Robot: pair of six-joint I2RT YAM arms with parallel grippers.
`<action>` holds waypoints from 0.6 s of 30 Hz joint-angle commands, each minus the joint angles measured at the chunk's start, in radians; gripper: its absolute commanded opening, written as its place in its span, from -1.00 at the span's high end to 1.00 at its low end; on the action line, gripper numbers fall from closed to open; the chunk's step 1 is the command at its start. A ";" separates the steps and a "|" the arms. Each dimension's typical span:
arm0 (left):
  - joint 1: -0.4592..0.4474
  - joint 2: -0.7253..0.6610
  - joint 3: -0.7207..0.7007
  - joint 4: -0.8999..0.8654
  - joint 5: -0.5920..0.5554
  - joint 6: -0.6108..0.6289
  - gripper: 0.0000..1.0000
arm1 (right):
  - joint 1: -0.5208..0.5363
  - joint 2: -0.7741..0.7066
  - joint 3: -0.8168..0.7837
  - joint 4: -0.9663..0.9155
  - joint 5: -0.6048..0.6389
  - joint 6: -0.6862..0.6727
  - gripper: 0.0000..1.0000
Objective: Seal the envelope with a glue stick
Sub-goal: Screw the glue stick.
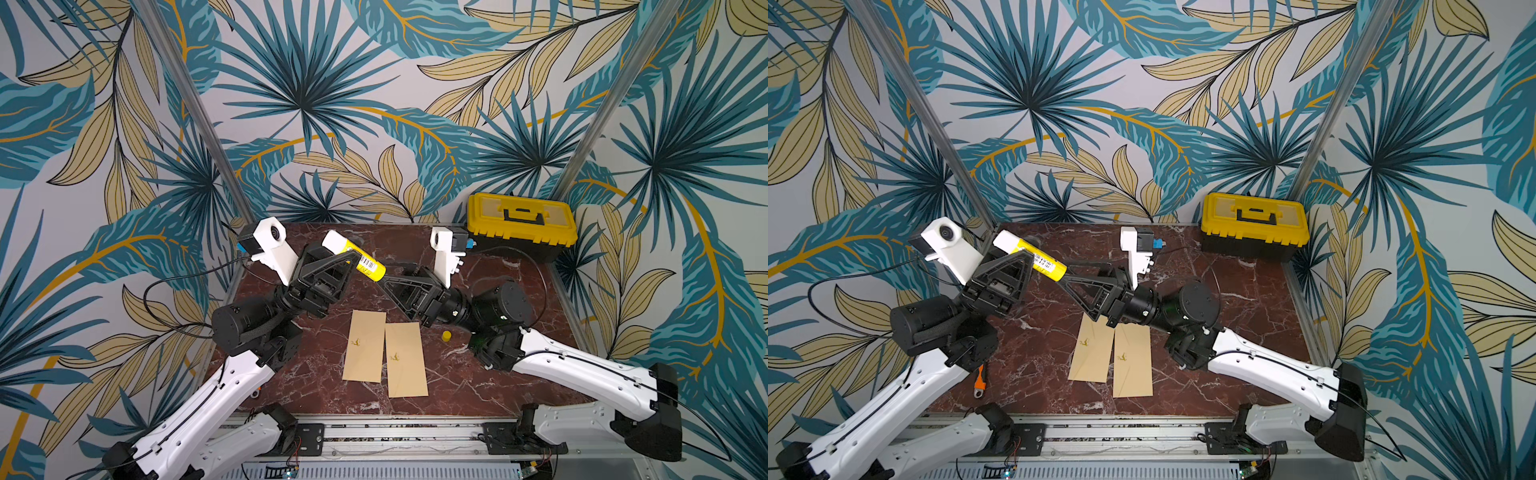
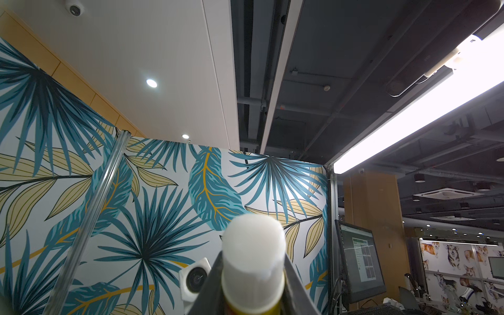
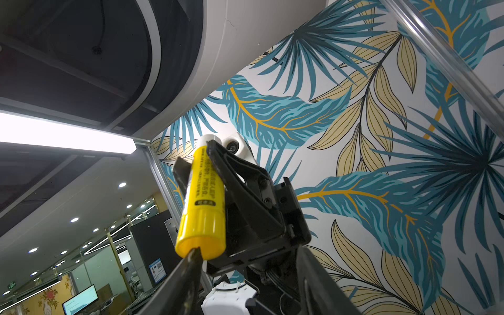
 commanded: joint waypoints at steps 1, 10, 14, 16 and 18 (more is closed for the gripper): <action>-0.002 -0.006 0.012 -0.005 0.000 0.010 1.00 | 0.001 -0.011 0.029 0.043 -0.097 -0.004 -0.12; -0.001 -0.011 0.014 -0.010 -0.002 0.018 1.00 | 0.001 0.012 0.057 0.051 -0.140 0.028 -0.12; -0.002 -0.007 0.005 0.004 -0.003 0.010 1.00 | 0.002 0.030 0.089 0.058 -0.138 0.039 -0.12; -0.002 -0.008 0.003 0.005 -0.006 0.013 1.00 | 0.002 0.027 0.083 0.053 -0.120 0.035 -0.12; -0.001 -0.008 0.003 0.003 -0.004 0.014 1.00 | 0.001 0.020 0.075 0.040 -0.093 0.030 -0.05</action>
